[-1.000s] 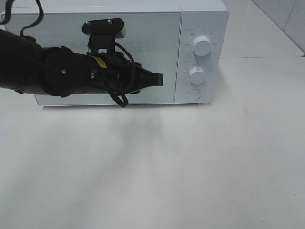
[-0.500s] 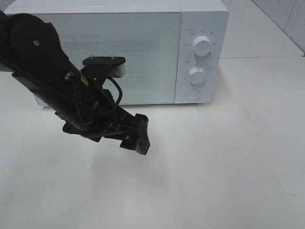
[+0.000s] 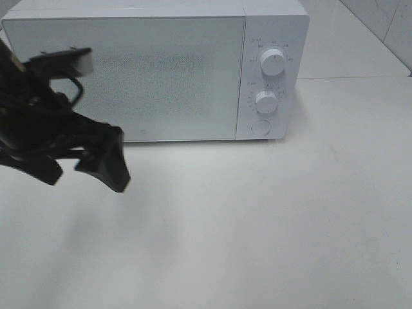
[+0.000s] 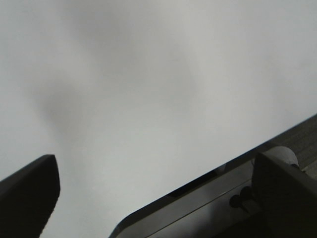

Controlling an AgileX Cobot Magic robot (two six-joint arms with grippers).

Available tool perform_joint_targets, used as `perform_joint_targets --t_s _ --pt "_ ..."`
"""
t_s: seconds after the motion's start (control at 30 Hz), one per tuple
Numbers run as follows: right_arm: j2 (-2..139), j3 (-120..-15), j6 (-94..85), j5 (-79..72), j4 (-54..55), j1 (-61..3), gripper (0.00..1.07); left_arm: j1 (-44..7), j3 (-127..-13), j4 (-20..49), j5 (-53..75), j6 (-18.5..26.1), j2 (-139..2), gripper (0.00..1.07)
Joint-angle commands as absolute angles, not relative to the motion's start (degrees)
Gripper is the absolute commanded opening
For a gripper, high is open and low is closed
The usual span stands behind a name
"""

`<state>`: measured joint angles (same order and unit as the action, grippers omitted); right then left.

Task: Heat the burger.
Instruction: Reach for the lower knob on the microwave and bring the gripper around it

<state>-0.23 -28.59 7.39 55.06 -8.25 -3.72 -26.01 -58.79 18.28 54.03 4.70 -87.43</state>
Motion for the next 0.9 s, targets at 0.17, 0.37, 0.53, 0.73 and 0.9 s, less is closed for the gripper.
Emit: perform_joint_targets --t_s 0.17,0.37,0.53,0.73,0.9 --pt "-1.7 -28.5 7.3 55.1 -8.5 -3.5 0.74 -11.4 -58.9 15.9 61.3 7.7 -81.9 0.98" --pt "-1.7 -28.5 7.3 55.1 -8.5 -3.5 0.74 0.6 -58.9 14.6 66.2 8.7 -74.5 0.98" --pt "-1.7 -28.5 7.3 55.1 -8.5 -3.5 0.74 2.8 -58.8 14.7 67.0 8.7 -69.8 0.98" --pt "-1.7 -28.5 7.3 55.1 -8.5 -3.5 0.74 2.8 -52.4 13.3 64.8 8.7 -60.8 0.98" --pt "-1.7 -28.5 7.3 55.1 -8.5 -3.5 0.74 2.8 -44.8 13.3 65.3 8.7 -51.9 0.98"
